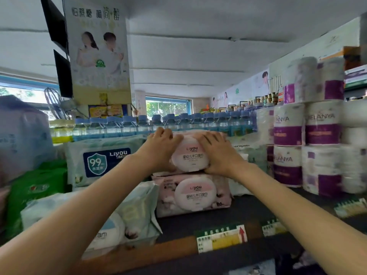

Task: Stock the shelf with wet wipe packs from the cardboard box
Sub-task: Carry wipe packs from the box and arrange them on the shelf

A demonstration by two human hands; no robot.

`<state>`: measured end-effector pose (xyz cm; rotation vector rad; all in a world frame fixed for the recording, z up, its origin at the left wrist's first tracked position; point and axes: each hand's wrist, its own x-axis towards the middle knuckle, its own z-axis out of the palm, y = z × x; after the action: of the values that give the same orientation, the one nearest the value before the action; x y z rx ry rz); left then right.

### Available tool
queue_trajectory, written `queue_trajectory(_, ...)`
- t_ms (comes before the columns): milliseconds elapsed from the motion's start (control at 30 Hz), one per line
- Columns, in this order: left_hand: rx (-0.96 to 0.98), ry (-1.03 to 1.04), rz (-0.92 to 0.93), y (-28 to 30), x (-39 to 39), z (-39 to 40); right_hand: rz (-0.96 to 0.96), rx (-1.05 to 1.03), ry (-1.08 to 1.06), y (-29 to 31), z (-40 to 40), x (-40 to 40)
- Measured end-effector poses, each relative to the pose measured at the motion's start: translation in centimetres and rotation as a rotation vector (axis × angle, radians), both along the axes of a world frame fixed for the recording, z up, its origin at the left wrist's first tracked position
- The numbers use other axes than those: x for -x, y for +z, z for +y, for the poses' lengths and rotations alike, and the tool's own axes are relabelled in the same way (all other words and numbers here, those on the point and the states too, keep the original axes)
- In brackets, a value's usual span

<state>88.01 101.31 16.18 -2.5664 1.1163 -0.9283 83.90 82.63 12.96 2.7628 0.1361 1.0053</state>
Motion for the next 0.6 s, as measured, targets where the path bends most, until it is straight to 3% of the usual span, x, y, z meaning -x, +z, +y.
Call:
queue_trajectory(133,-0.005,0.014,0.038,-0.3,0.8,0.2,0.089,-0.033,-0.027,0.2,0.5,1.8)
queue_trajectory(233,0.202,-0.16,0.206,0.8,2.8,0.9,0.054,-0.097,-0.07,-0.6,1.1,5.1)
queue_trajectory(300,0.3,-0.316,0.217,0.7,5.0,0.8,-0.002,-0.167,-0.097,-1.6,1.4,8.0)
queue_trajectory(467,0.163,-0.726,0.26,-4.9,13.0,-4.2,-0.04,-0.322,-0.316,-6.6,0.9,19.0)
queue_trajectory(600,-0.065,-0.944,0.479,-12.8,22.2,-10.0,0.204,-0.431,-0.726,-13.5,-1.0,33.4)
